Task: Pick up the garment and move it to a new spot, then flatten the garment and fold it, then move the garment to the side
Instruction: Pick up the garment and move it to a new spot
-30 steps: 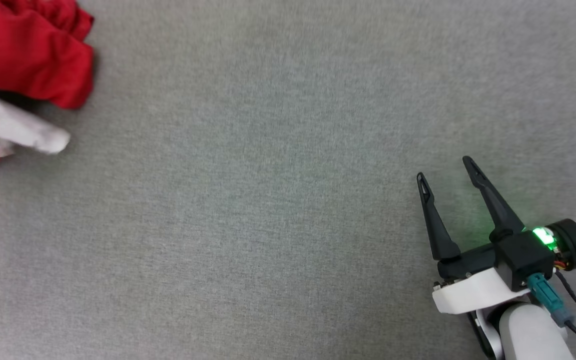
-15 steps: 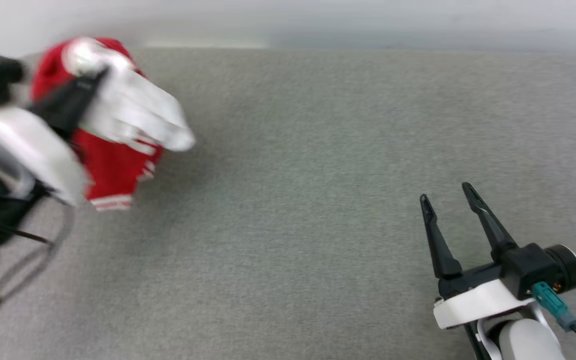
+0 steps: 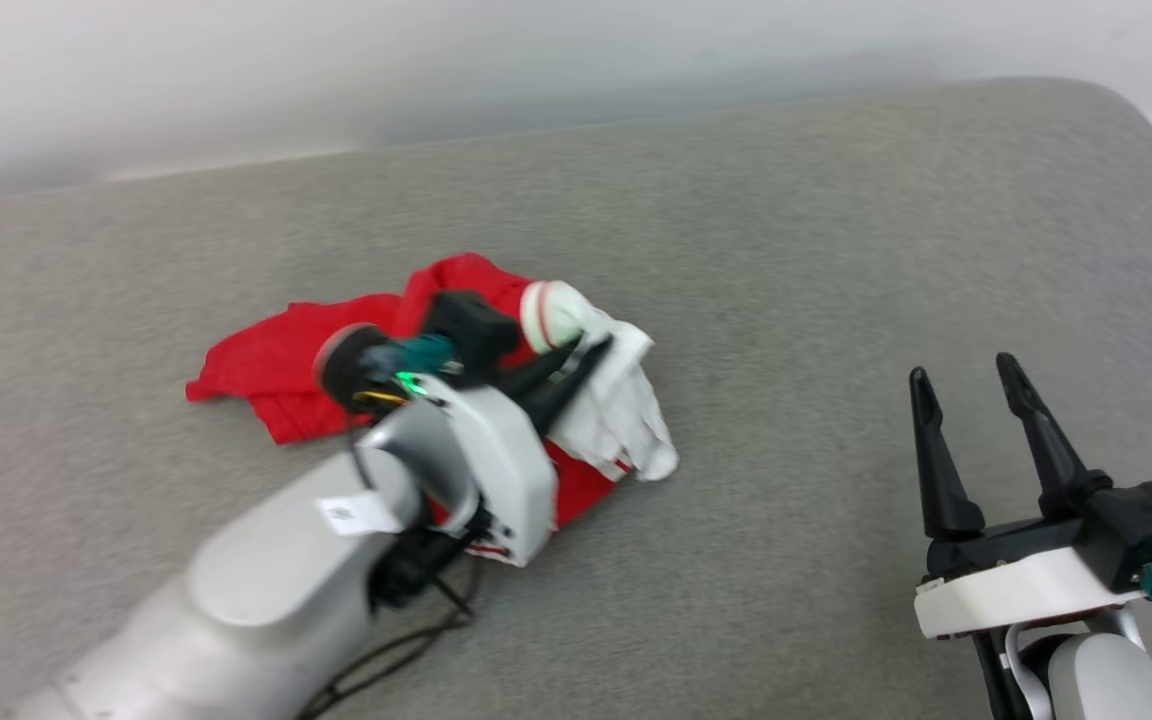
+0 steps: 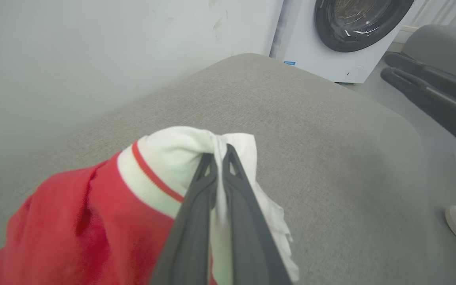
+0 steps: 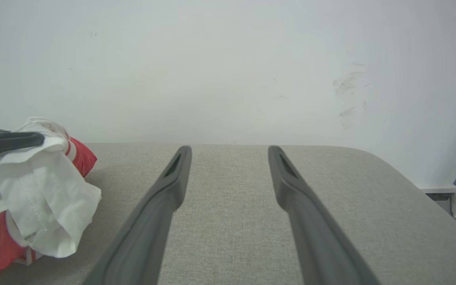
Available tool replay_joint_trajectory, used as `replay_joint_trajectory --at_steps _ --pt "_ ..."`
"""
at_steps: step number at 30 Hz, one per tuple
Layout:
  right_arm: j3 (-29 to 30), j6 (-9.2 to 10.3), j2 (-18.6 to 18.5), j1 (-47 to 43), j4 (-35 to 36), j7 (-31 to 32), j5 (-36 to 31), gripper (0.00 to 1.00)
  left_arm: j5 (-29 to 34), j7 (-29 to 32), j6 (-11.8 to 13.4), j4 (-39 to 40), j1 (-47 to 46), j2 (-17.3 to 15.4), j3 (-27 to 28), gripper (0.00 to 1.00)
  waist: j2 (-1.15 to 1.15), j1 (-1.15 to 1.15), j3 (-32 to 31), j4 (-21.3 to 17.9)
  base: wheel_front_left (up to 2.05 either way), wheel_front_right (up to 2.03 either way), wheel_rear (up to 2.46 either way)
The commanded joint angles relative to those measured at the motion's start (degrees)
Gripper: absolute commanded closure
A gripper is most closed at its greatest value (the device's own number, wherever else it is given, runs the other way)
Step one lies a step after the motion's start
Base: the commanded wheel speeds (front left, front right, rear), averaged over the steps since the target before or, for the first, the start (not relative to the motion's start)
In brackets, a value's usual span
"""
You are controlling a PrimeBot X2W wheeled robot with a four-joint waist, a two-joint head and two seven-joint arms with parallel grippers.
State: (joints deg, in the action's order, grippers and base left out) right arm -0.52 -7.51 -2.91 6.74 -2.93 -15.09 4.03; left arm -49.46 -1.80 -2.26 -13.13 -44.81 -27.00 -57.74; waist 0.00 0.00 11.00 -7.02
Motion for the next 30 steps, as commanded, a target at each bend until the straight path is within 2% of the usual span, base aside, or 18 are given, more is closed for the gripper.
replay_joint_trajectory --at_steps 1,9,10,11,15,20,22,23,24,30 --pt "0.13 0.04 0.05 -0.24 0.39 -0.1 0.15 0.0 0.46 -0.48 0.14 -0.76 -0.17 1.12 -0.43 1.0 0.0 0.0 0.6 -2.52 0.0 0.0 0.0" --pt "1.63 0.04 0.06 0.96 1.76 -0.11 2.26 0.0 3.61 -2.71 -0.37 -12.08 -3.55 12.32 -4.28 1.0 0.0 0.0 2.29 -7.62 0.0 0.0 0.0" --pt "1.65 0.04 0.06 1.04 1.85 -0.11 2.4 0.0 4.09 -3.34 -0.61 -13.4 -3.97 13.53 -4.61 0.64 0.0 0.0 2.44 -7.96 0.0 0.0 0.0" --pt "1.64 0.04 0.05 1.09 1.88 -0.11 2.51 0.0 4.46 -3.94 -0.72 -14.68 -4.28 14.52 -4.96 0.0 0.0 0.0 2.55 -8.19 0.0 0.0 0.0" --pt "2.21 0.04 0.06 0.92 1.75 -0.11 2.55 0.0 4.91 -7.05 -1.77 -18.33 -5.06 17.16 -5.34 0.0 0.0 0.0 2.38 -7.91 0.0 0.0 0.0" --pt "2.76 0.04 0.04 0.42 1.47 -0.11 1.64 0.0 5.73 -11.56 -2.35 -20.02 -6.26 17.25 -3.45 0.0 0.0 0.0 0.28 -4.9 0.0 0.0 0.0" --pt "3.0 0.04 0.05 0.1 1.35 -0.11 1.29 0.0 5.81 -12.67 -1.57 -19.67 -6.35 16.53 -1.35 0.0 0.0 0.0 -1.02 -3.36 0.0 0.0 0.0" --pt "3.06 0.04 0.04 -0.39 1.33 -0.11 0.25 0.0 7.01 -13.35 0.29 -18.35 -6.01 13.85 2.59 0.0 0.0 0.0 -3.01 -0.99 0.0 0.0 0.0" --pt "3.21 0.04 0.03 -0.59 1.32 -0.11 -0.1 0.0 7.88 -13.42 1.11 -17.11 -5.69 12.79 4.46 0.0 0.0 0.0 -3.63 -0.13 0.0 0.0 0.0" --pt "4.04 0.04 0.05 -1.55 1.05 -0.11 -1.67 0.0 13.07 -13.41 4.2 -6.13 2.45 5.84 17.78 0.0 0.0 0.0 -6.79 4.31 0.0 0.0 0.0"
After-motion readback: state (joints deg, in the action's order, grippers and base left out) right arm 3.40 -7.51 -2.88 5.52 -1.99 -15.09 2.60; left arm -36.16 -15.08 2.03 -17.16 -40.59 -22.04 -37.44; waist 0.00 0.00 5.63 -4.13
